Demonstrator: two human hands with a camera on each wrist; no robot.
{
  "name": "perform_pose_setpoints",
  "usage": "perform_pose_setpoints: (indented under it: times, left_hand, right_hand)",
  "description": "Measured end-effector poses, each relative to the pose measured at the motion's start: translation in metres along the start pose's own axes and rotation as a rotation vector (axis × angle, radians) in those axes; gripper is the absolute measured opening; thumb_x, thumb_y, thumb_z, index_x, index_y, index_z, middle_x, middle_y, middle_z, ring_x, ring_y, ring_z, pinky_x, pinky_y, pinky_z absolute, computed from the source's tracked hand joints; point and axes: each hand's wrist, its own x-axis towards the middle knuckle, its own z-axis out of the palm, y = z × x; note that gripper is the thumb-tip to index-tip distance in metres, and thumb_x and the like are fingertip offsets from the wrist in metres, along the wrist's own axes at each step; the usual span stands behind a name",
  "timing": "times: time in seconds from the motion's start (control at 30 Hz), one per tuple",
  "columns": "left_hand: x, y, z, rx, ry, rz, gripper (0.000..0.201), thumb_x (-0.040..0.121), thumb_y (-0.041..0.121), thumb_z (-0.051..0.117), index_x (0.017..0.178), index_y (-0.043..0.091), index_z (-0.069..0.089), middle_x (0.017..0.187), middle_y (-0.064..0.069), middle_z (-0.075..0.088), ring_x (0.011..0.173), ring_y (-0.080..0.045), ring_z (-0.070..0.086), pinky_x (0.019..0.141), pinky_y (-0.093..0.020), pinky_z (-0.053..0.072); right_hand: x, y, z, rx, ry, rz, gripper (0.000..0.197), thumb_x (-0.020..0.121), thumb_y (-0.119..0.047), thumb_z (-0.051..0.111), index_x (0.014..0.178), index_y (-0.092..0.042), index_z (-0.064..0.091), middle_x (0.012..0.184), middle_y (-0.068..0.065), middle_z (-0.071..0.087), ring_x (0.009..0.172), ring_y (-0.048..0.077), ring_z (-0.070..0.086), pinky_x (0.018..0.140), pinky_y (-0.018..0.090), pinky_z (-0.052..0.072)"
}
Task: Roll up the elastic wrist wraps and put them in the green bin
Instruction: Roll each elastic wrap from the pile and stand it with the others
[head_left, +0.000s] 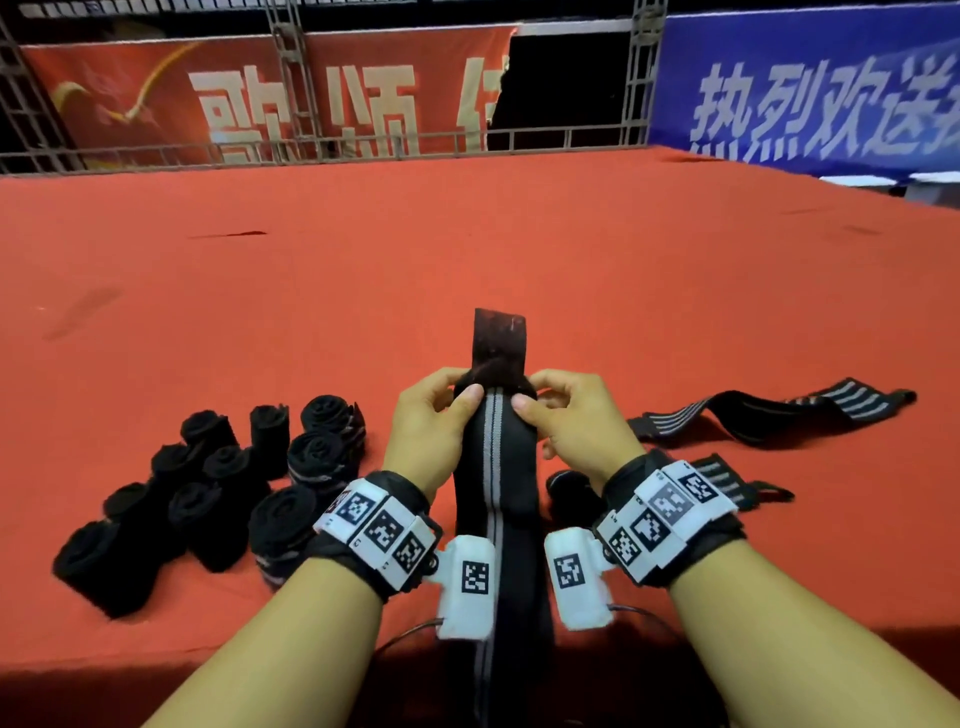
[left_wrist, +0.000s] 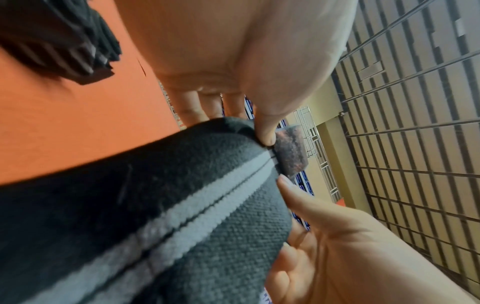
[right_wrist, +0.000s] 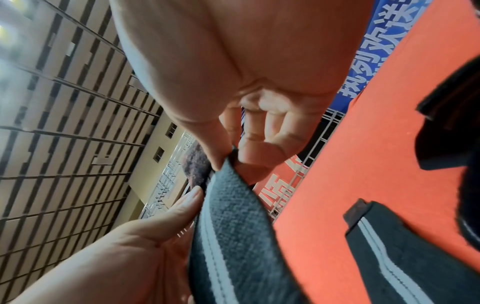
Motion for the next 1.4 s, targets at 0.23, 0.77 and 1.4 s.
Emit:
perform_pose_setpoints:
  times: [0.23, 0.77, 1.4]
  left_hand:
    - [0.047, -0.042, 0.017, 0.016, -0.005, -0.071, 0.026, 0.097, 0.002, 0.058, 0.112, 0.017, 0.073, 0.103, 0.001, 0.077, 0.097, -0.016, 0.072, 0.089, -0.037, 0.058]
    - [0.138, -0.145, 0.051, 0.248, 0.059, -0.334, 0.023, 0.091, 0.017, 0.071, 0.083, 0.039, 0.071, 0.089, 0.005, 0.074, 0.092, -0.025, 0.071, 0.090, -0.046, 0.058]
    - [0.139, -0.153, 0.048, 0.376, 0.109, -0.582, 0.020, 0.082, 0.023, 0.083, 0.098, 0.021, 0.070, 0.083, 0.005, 0.070, 0.094, -0.021, 0.069, 0.081, -0.031, 0.054]
  right_hand:
    - [0.048, 0.030, 0.007, -0.012, 0.058, 0.055, 0.018, 0.099, -0.021, 0.063, 0.088, -0.012, 0.074, 0.055, -0.011, 0.059, 0.048, 0.008, 0.051, 0.043, 0.025, 0.041]
    - [0.078, 0.108, 0.017, -0.227, -0.117, 0.447, 0.020, 0.086, -0.011, 0.076, 0.077, -0.019, 0.060, 0.067, 0.001, 0.065, 0.064, 0.018, 0.061, 0.082, 0.044, 0.057]
    - [0.074, 0.126, 0.020, -0.220, 0.103, 0.440, 0.031, 0.091, -0.012, 0.069, 0.120, -0.021, 0.074, 0.113, -0.002, 0.076, 0.108, 0.017, 0.068, 0.100, 0.034, 0.053]
